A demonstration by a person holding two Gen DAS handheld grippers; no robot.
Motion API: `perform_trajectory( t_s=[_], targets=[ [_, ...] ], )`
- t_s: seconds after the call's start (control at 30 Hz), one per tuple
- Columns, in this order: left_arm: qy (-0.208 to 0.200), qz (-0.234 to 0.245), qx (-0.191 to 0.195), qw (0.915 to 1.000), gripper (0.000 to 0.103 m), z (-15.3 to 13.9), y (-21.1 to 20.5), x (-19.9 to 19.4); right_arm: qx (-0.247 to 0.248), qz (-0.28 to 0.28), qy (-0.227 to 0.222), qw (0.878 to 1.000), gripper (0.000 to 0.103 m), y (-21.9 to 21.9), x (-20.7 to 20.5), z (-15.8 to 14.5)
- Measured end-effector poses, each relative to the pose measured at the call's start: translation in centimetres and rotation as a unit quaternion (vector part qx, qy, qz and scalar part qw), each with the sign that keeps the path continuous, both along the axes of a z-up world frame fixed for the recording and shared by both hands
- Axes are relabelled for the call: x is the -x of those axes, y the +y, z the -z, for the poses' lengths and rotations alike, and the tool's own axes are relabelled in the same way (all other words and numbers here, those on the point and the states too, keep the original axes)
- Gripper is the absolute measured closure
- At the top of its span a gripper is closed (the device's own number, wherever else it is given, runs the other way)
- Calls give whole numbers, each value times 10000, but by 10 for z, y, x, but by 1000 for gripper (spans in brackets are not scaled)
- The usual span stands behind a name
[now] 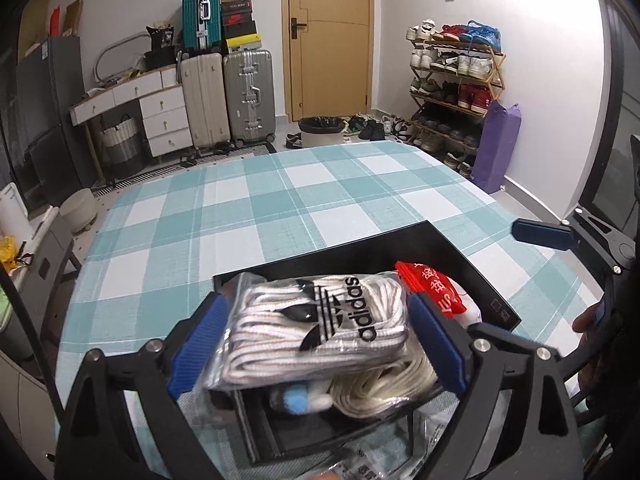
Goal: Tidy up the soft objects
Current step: 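Carry shoelace pack and glue packet into the black box and open both grippers, then withdraw both tools from the box toward the white medicine sachets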
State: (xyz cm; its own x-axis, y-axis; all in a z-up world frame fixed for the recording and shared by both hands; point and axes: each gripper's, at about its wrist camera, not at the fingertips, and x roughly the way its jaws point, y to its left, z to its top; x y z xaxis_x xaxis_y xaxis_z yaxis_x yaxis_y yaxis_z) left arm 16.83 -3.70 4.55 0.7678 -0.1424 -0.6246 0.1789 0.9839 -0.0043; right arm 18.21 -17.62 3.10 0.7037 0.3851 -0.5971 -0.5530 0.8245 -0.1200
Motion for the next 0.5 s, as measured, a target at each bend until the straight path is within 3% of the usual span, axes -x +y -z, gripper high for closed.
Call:
perform_trajectory(
  t_s=[0.07, 0.33, 0.5],
  targets=[
    [-43, -47, -9, 10000, 0, -2, 1, 5, -137, 69, 8, 9999, 2, -6, 4, -1],
    [-152, -237, 32, 9996, 0, -7, 13, 35, -720, 190, 290, 9968, 1, -26, 20, -4],
    [-186, -354, 17, 9992, 0, -8, 22, 54, -820, 121, 432, 9956, 1, -27, 34, -1]
  ],
)
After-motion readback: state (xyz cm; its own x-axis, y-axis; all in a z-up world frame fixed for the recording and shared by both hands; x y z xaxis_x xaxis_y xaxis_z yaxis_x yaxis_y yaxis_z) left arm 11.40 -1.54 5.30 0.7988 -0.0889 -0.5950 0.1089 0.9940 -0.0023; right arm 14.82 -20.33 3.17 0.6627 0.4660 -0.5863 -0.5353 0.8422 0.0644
